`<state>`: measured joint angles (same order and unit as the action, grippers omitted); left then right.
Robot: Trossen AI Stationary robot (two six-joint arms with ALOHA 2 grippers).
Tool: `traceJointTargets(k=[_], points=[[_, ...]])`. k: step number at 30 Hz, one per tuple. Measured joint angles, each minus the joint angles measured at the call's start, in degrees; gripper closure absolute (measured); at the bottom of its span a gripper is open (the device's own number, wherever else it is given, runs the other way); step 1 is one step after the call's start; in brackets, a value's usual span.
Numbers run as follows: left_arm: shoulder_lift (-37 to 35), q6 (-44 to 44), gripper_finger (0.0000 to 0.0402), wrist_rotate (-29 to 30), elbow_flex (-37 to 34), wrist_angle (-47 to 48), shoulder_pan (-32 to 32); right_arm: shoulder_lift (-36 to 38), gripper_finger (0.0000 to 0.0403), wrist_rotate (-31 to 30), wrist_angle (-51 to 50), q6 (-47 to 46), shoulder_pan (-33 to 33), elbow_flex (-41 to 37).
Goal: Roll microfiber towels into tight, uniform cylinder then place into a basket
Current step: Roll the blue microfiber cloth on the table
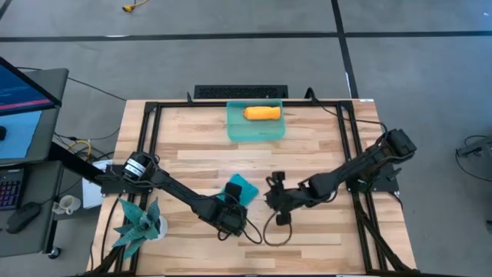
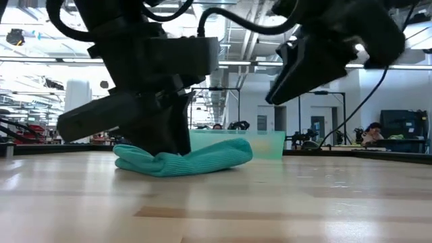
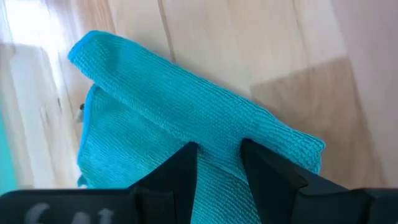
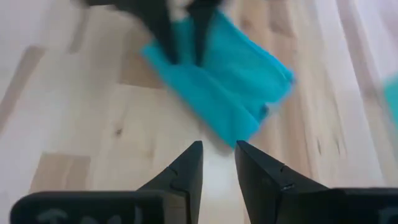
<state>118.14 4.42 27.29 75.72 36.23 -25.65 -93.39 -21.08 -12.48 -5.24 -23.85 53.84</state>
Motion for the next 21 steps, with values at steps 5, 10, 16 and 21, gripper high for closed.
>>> traceJointTargets(k=[5, 10, 16, 21], points=[[-0.01, -4.70, 0.0276, 0.22, 0.00, 2.20, 0.04, -4.16, 0.0284, 0.17, 4.17, 11.73, -1.64, 0.04], [-0.01, -11.28, 0.0276, 0.49, -0.02, 2.14, 0.04, -8.85, 0.0284, 0.13, 8.46, 18.57, -1.54, 0.07], [0.01, -16.29, 0.0276, 1.70, -0.11, 2.12, 0.12, -10.44, 0.0284, -0.02, 11.17, 27.88, -1.51, 0.04], [0.01, -16.98, 0.0276, 1.85, -0.11, 2.03, 0.13, -10.44, 0.0284, 0.08, 13.96, 36.96, -0.78, 0.09]])
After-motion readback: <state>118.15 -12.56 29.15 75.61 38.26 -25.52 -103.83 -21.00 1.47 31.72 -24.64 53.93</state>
